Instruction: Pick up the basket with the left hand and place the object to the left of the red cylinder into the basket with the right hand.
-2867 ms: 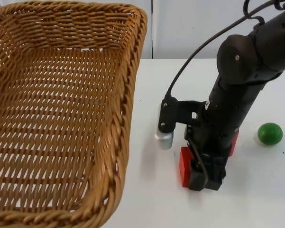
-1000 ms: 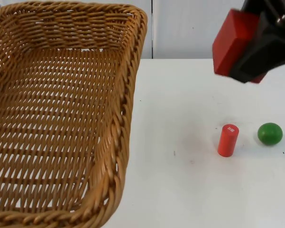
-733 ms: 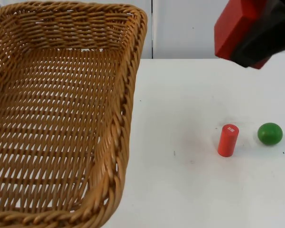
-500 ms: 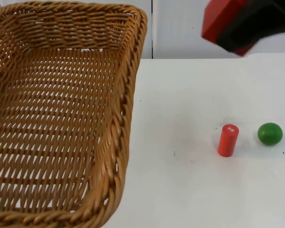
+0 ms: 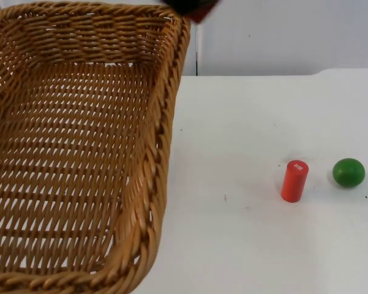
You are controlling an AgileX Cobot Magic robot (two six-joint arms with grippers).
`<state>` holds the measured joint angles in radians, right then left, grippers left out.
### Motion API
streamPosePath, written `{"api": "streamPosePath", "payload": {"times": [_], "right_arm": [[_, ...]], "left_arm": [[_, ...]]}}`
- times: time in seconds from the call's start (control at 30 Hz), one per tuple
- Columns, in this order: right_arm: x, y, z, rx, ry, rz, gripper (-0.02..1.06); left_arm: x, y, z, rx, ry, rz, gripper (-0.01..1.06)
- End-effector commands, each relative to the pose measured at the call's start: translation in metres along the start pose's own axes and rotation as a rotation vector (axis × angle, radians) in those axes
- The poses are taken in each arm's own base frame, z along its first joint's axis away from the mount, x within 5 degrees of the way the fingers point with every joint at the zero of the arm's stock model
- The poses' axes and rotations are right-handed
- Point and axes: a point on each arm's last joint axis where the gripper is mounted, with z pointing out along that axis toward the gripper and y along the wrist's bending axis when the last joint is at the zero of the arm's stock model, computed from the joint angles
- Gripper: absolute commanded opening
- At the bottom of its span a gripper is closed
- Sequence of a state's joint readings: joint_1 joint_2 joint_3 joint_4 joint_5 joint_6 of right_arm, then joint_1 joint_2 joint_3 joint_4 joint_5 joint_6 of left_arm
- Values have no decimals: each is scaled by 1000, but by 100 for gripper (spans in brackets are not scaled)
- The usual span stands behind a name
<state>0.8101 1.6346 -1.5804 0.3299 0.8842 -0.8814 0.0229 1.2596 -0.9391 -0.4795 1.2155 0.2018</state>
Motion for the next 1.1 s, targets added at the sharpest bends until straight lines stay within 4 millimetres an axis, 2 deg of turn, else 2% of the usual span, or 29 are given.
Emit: {"api": "streamPosePath", "payload": {"times": [0.0, 0.07, 0.13, 0.27, 0.67, 0.8, 0.83, 0.93, 1.0, 1.07], "right_arm": [[-13, 1, 9, -10, -30, 13, 0], [-22, 1, 29, -33, -27, 19, 0], [-23, -2, 35, -35, -26, 28, 0], [-22, -5, 58, -61, -20, 89, 0], [-13, -6, 89, -89, 1, 147, 1], [-7, -4, 101, -111, 32, 152, 13], [-7, -4, 101, -111, 32, 152, 13], [-6, -3, 103, -123, 43, 154, 27], [-5, -3, 103, -125, 45, 154, 31], [-5, -3, 103, -125, 45, 154, 39]], "left_arm": [[0, -3, -1, 29, -3, -6, 0], [0, -3, -1, 29, -3, -6, 0], [0, -3, -1, 29, -3, -6, 0], [0, -3, -1, 29, -3, -6, 0], [0, -3, -1, 29, -3, -6, 0], [0, -4, -1, 32, -3, -7, 0], [0, -4, -1, 32, -3, -7, 0], [0, -4, -1, 32, -3, -7, 0], [0, -4, -1, 32, -3, -7, 0], [0, -4, -1, 32, -3, -7, 0]]}}
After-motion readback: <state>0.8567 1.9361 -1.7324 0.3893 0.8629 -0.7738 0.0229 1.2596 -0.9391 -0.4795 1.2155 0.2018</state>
